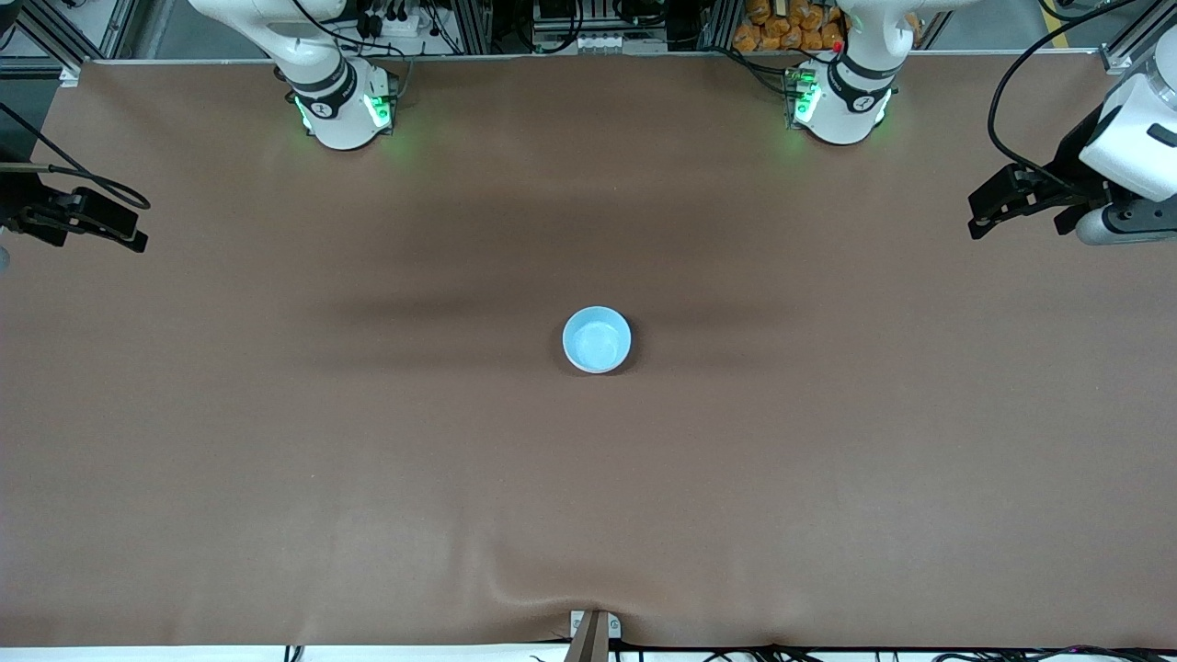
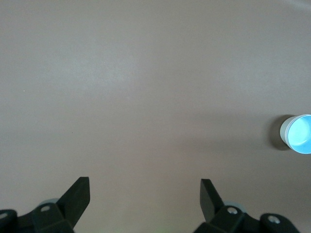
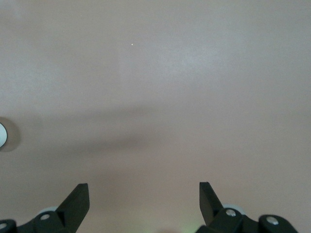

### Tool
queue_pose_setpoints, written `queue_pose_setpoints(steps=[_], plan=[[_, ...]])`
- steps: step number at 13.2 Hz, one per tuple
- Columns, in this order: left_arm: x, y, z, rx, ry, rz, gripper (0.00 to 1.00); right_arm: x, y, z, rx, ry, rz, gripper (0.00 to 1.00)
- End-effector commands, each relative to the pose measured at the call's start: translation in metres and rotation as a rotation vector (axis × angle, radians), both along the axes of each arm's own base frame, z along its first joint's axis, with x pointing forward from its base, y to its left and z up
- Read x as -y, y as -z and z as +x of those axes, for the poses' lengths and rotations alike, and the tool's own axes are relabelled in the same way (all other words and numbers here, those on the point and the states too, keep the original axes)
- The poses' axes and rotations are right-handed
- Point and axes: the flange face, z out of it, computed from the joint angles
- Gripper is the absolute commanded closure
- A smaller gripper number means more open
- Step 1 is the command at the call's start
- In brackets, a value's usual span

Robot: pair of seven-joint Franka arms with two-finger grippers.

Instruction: Stack pink and blue bowls on white bowl

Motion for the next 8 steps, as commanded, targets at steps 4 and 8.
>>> queue_pose_setpoints(steps=[4, 8], plan=[[-0.0049, -0.0028, -0.0047, -0.003, 0.008, -0.010, 0.00, 0.0049, -0.0056, -0.0038, 0.008, 0.009, -0.013, 0.00], [-0.0045, -0.0021, -0.0041, -0.003, 0.013, -0.006, 0.00, 0.0057, -0.0052, -0.0043, 0.003, 0.008, -0.012, 0.00]])
